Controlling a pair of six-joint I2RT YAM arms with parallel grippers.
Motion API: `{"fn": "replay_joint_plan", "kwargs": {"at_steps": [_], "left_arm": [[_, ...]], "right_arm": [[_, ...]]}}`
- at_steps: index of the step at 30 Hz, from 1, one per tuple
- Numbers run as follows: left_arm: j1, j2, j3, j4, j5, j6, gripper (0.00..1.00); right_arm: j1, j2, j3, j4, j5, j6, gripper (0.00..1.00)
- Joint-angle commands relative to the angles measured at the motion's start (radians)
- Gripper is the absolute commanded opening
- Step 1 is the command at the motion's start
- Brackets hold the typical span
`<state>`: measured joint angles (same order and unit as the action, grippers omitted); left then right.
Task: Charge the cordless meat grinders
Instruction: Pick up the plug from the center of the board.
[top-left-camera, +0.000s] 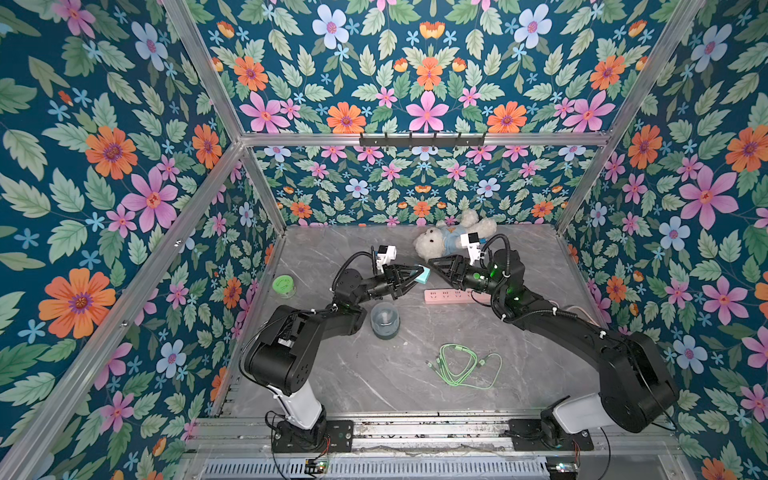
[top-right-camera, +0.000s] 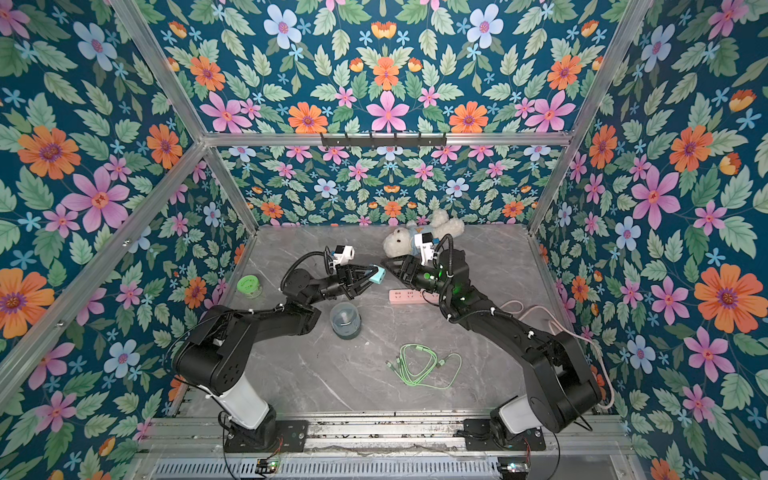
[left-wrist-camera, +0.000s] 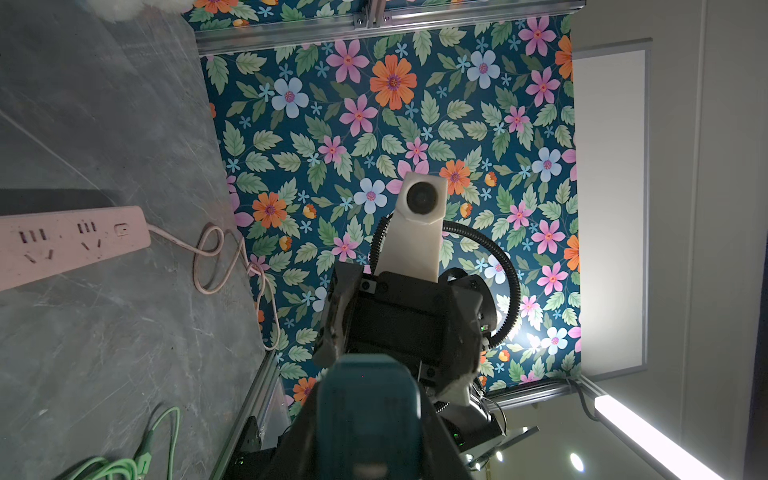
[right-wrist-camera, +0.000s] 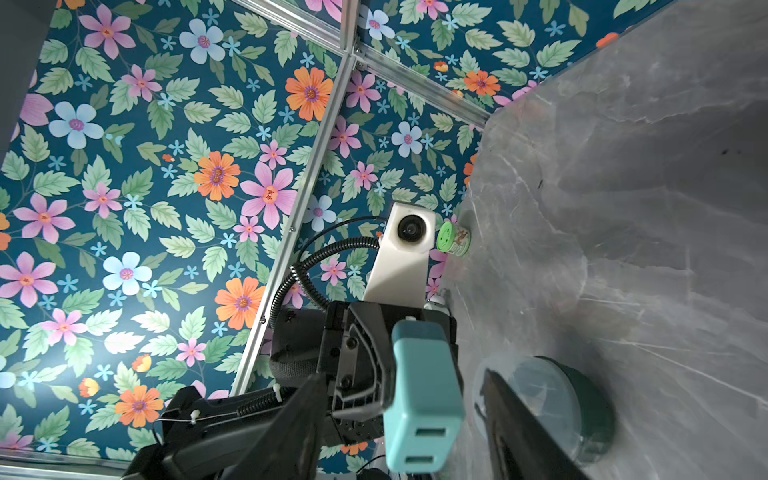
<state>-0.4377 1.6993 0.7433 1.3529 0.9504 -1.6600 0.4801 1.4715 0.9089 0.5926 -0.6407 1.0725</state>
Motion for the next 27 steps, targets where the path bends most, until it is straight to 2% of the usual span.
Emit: {"fn": "replay_joint_plan", "kwargs": {"at_steps": [1,10,14,20,27], "left_arm": [[0.001,-0.008,0.01,0.053,0.008,0.012,0.3],[0.001,-0.011,0.013,0.065,0.001,0.016,0.3],[0.001,-0.003,0.012,0.088,-0.002,0.003,0.31],[-0.009,0.002,0.015,0.108,0.008,-0.007,0.33],[-0.019,0.04,0.016,0.231,0.007,-0.083,0.36]], "right_arm": [[0.007,0.016,0.003,0.067,-0.015,0.058,0.58],[0.011,0.021,-0.01,0.068,-0.021,0.068,0.48],[0.013,0.032,-0.012,0.081,-0.032,0.083,0.34],[0.013,0.052,-0.015,0.139,-0.041,0.113,0.23],[0.015,0.066,-0.011,0.193,-0.058,0.144,0.24]]}}
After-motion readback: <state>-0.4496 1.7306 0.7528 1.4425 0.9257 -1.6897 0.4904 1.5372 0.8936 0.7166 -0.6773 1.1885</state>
